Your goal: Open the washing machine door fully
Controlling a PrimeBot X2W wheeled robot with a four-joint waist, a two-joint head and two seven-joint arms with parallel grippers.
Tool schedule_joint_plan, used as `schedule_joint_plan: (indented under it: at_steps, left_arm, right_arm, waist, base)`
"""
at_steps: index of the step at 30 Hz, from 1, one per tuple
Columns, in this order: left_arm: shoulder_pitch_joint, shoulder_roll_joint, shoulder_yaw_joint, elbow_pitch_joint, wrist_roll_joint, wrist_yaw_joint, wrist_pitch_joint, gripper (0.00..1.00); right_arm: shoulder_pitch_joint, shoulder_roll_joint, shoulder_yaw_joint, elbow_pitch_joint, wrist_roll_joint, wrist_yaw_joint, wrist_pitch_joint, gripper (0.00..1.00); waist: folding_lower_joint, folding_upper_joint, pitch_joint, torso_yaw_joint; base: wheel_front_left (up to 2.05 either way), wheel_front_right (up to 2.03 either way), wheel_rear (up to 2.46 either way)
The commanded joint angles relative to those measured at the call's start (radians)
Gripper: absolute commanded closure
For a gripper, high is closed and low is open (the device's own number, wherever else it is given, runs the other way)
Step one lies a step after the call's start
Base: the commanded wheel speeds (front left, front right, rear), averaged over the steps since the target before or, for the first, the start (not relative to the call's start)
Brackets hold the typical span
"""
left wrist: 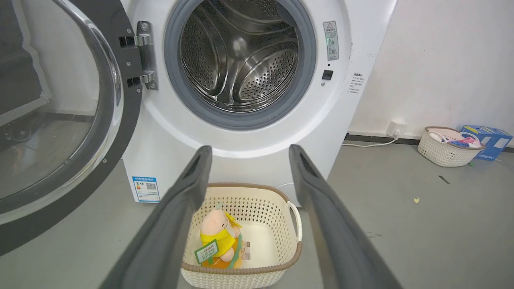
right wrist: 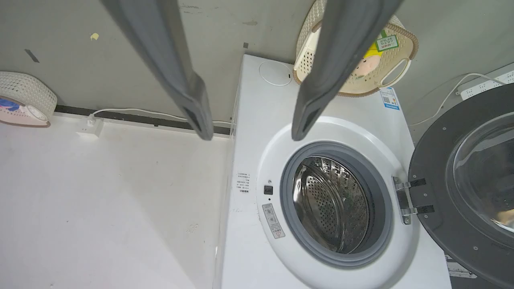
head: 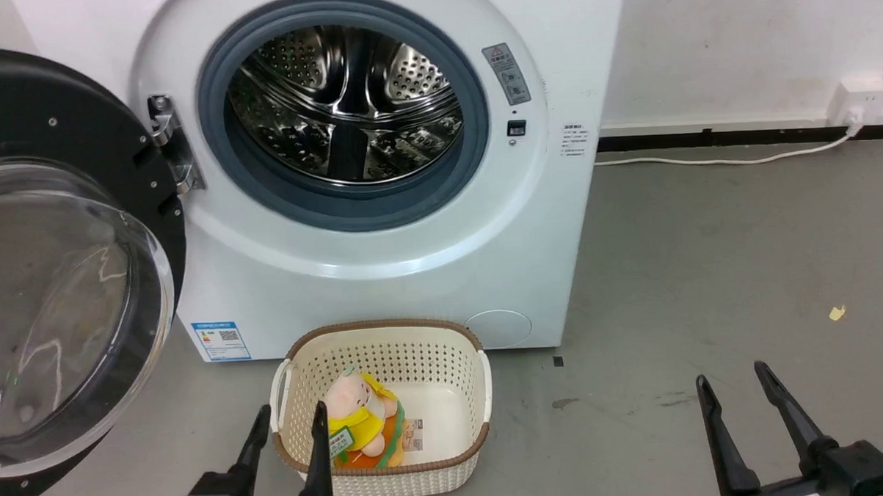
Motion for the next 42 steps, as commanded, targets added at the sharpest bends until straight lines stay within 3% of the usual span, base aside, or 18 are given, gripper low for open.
schedule_joint_plan:
  at_steps: [1,29,30,42]
  left_arm:
    - [0.015,0.001,-0.004,-0.002,0.004,0.004,-0.005,0.00]
    - [0.011,0.000,-0.036,0.030,0.006,0.008,-0.005,0.00]
    - [0.019,-0.001,-0.035,0.031,0.007,0.005,0.000,1.00]
    - [0.013,-0.001,-0.024,0.017,0.020,0.004,0.020,1.00]
  right_arm:
    - [0.011,0.005,-0.002,0.004,0.009,0.001,-0.004,0.00]
    - [0.024,0.005,-0.010,0.052,0.045,0.001,-0.004,0.00]
    - [0.022,0.000,-0.010,0.049,0.043,0.000,0.000,1.00]
    - [0.012,0.001,-0.007,0.046,0.038,0.000,0.020,1.00]
  waist:
    - [0.0001,0.0000,-0.003,-0.003]
    - [0.0001,0.0000,-0.002,0.009]
    - [0.0001,0.0000,-0.002,0.009]
    - [0.0001,0.0000,0.003,0.010]
  base:
    - [0.00,0.00,0.00]
    - [0.00,0.00,0.00]
    - [0.00,0.00,0.00]
    - [0.00,0.00,0.00]
